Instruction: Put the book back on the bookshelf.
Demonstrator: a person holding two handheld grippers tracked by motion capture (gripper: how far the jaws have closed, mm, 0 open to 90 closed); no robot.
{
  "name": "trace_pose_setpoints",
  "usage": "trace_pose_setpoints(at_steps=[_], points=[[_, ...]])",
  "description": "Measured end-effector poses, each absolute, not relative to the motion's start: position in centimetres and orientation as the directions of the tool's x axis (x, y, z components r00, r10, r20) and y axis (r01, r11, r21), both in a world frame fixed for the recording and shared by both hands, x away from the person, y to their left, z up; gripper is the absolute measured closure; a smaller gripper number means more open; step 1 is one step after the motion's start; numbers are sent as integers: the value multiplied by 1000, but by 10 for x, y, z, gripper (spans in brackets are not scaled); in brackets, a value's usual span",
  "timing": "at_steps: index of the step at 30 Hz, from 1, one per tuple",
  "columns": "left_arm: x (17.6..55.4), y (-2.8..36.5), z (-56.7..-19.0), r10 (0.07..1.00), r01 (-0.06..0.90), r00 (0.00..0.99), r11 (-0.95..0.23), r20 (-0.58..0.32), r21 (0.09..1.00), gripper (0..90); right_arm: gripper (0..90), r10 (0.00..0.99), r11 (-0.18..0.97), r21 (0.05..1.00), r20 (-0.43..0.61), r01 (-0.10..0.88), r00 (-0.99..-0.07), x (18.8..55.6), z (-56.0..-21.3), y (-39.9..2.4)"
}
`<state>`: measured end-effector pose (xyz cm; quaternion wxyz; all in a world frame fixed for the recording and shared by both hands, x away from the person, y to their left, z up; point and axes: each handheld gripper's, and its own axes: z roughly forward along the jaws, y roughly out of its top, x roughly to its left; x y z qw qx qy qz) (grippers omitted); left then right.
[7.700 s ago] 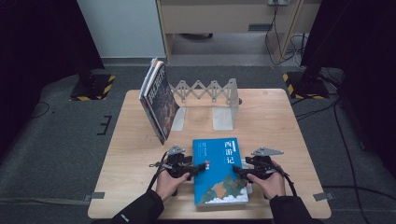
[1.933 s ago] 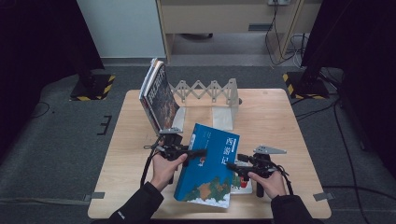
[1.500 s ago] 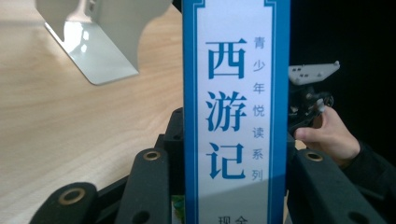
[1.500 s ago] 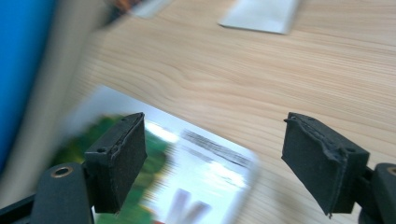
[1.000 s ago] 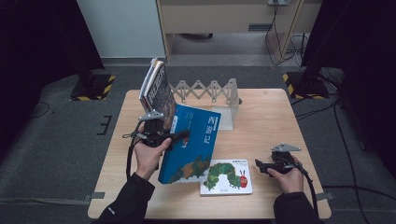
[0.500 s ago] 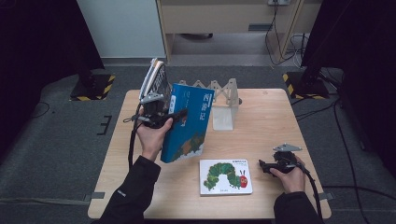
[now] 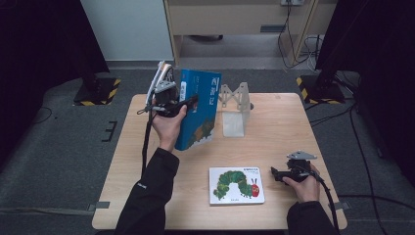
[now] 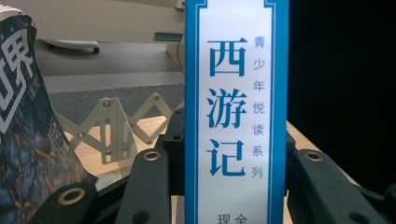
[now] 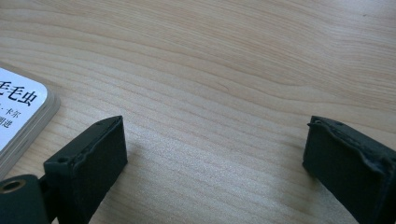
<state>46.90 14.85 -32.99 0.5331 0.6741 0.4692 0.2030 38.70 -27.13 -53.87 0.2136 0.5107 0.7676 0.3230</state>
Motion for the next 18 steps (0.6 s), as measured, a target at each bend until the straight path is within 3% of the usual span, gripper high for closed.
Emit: trace_pose_setpoints(at_steps=[18], points=[[503,141,-349,883,398,405,64,-238,915,615,54,923,267,713,4,648,-385,387,-539,-271]])
